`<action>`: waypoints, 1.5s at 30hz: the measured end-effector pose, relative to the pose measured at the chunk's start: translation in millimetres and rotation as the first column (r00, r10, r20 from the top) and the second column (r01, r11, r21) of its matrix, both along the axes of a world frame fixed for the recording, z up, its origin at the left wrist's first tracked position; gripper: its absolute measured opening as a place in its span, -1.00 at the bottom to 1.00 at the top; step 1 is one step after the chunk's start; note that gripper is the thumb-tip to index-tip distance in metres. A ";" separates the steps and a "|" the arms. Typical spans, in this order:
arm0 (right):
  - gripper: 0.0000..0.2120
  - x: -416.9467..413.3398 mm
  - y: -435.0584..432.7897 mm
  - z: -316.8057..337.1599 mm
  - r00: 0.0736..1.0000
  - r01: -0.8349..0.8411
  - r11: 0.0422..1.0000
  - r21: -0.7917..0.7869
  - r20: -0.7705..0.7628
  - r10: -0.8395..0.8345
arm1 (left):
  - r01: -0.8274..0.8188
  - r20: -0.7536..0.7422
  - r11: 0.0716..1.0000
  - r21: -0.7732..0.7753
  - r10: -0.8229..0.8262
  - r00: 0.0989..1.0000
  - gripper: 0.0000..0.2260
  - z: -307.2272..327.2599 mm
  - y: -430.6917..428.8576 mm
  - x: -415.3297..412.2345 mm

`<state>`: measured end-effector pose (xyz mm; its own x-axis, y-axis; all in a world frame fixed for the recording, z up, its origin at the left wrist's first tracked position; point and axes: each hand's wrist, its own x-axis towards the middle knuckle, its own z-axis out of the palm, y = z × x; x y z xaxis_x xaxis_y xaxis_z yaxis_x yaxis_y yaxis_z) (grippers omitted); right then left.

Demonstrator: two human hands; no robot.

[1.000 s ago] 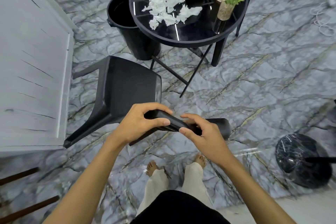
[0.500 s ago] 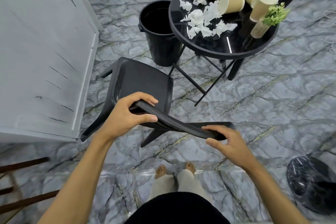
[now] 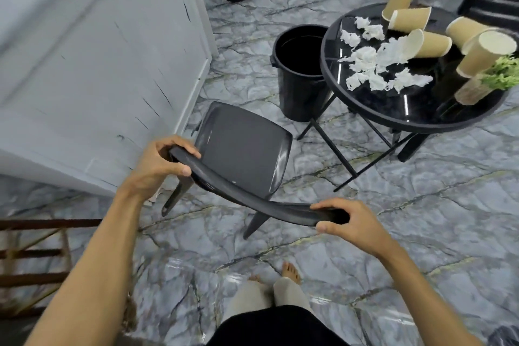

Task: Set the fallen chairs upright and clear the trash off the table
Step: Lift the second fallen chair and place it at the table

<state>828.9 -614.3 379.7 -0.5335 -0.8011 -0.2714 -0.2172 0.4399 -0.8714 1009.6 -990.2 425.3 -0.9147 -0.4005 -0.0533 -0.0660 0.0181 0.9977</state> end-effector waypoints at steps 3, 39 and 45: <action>-0.65 -14.1 -22.9 5.7 1.000 0.016 0.998 -0.061 0.008 -0.016 | -0.020 -0.026 0.999 0.029 0.021 0.999 -0.67 -5.2 -25.9 12.6; -0.73 -6.1 -269.0 16.4 0.859 0.415 0.807 -0.420 0.472 -0.197 | -0.145 -0.061 0.969 0.198 0.160 0.985 -0.81 -40.5 -248.5 78.9; -0.80 1.0 -224.9 29.3 0.830 0.516 0.716 -0.471 0.481 -0.282 | 0.012 -0.079 0.978 0.208 0.005 0.997 -0.79 -20.0 -233.6 36.6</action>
<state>829.8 -839.1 409.1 -0.7987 -0.5964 -0.0801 0.2307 -0.1805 -0.9561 1046.1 -1223.8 405.3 -0.9207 -0.3852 -0.0627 0.0128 -0.1904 0.9816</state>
